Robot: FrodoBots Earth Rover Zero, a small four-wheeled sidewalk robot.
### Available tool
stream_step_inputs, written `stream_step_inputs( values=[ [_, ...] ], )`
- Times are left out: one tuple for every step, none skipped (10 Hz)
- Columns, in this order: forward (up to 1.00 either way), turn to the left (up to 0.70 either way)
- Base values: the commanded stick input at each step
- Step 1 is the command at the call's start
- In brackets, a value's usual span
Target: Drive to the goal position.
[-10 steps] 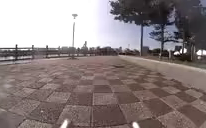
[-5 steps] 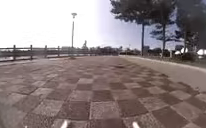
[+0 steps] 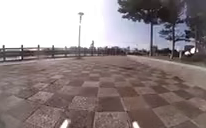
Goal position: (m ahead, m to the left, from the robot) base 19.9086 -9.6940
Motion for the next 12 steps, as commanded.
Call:
stream_step_inputs(
  values=[
    [0.50, 0.00],
    [0.50, 0.11],
    [0.50, 0.03],
    [0.50, 0.02],
    [0.50, 0.03],
    [0.50, 0.00],
    [0.50, 0.06],
    [0.50, 0.31],
    [0.50, 0.50],
    [0.50, 0.33],
    [0.50, 0.00],
    [0.50, 0.00]
  ],
)
